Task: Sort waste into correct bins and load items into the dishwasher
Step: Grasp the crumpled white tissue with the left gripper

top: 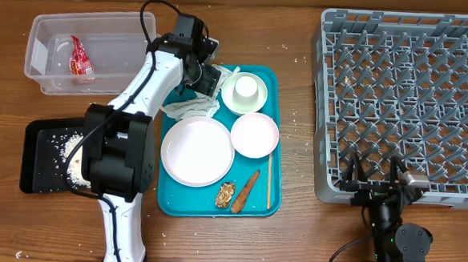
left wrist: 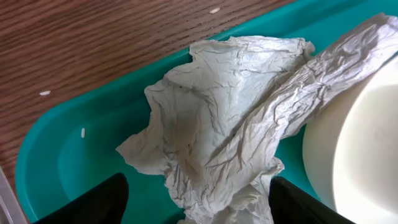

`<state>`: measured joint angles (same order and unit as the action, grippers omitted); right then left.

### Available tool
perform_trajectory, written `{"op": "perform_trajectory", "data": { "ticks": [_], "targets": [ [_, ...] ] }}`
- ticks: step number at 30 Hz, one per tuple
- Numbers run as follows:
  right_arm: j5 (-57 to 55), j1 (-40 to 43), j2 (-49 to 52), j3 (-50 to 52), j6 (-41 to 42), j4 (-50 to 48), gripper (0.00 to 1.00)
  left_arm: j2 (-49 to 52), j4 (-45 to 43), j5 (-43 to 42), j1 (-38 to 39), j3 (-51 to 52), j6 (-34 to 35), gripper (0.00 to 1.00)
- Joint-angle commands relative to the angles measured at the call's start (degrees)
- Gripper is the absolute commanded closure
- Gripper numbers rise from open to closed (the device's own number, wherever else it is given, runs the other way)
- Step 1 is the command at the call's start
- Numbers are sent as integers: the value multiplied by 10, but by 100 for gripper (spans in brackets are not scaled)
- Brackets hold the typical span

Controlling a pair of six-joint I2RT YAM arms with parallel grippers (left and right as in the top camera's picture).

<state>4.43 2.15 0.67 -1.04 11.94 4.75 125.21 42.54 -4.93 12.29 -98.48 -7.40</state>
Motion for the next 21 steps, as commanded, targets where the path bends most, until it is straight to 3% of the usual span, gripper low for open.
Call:
{"op": "perform_trajectory", "data": {
  "ticks": [1, 8, 10, 16, 18, 19, 21],
  "targets": [
    [-5, -2, -5, 6, -2, -2, 0, 23, -4, -6, 2, 3, -18, 27],
    [-5, -2, -5, 6, -2, -2, 0, 45, -22, -4, 2, 3, -18, 28],
    [-5, -2, -5, 6, -2, -2, 0, 47, -30, 8, 2, 3, -18, 33],
    [-5, -2, -5, 6, -2, -2, 0, 43, -35, 16, 2, -12, -10, 59],
    [-5, -2, -5, 6, -2, -2, 0, 41, 0, 15, 2, -47, 16, 91],
    [-5, -2, -5, 6, -2, -2, 0, 40, 15, 15, 2, -61, 20, 96],
    [-5, -2, -5, 6, -2, -2, 0, 40, 47, 15, 2, -91, 23, 96]
  ]
}}
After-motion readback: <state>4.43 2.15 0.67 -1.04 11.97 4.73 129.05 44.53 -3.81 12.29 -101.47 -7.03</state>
